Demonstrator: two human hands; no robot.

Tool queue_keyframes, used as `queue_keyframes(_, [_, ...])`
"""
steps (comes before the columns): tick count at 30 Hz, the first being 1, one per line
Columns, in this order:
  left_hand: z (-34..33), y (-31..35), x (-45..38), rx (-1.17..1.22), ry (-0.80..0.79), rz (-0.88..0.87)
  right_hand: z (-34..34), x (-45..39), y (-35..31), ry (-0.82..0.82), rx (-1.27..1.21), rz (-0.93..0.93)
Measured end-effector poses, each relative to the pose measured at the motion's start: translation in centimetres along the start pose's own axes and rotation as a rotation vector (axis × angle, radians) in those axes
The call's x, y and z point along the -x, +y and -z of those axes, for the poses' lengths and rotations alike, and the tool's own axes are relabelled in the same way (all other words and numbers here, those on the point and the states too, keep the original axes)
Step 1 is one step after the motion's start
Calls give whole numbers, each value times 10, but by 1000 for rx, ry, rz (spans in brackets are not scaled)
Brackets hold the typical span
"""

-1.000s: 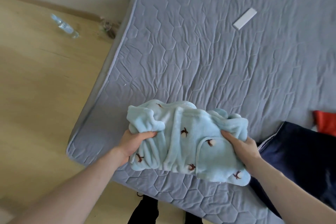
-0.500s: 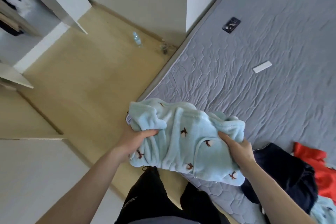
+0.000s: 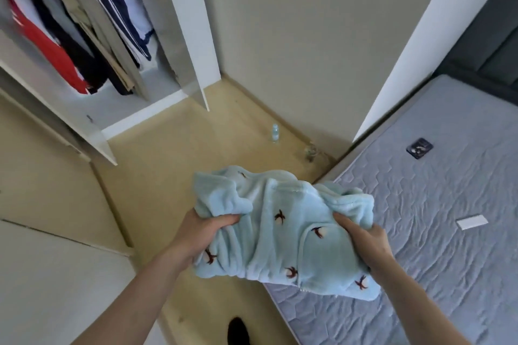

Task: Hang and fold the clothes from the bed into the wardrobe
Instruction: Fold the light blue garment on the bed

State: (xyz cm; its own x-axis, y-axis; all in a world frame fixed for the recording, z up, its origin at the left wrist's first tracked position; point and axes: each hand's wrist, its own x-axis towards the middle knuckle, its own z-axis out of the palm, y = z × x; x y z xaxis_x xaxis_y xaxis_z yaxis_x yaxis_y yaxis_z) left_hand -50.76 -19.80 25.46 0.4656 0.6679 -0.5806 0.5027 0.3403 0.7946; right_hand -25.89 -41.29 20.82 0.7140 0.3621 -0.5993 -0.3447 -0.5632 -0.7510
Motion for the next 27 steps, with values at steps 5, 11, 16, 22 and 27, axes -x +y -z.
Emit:
queue_keyframes(5, [91, 49, -32, 65, 102, -81, -88, -13, -88, -54, 7, 113])
queue_keyframes(11, [169, 105, -79, 143, 213, -150, -167, -47, -193, -129, 24, 227])
queue_keyframes(16, [230, 153, -129, 180, 322, -192, -231, -90, -280, -237, 36, 312])
queue_keyframes(22, [303, 210, -174, 219, 512, -243, -315, -131, -384, -363, 27, 385])
queue_keyframes(27, [371, 249, -201, 209, 590, -291, -384, -147, -467, -438, 70, 475])
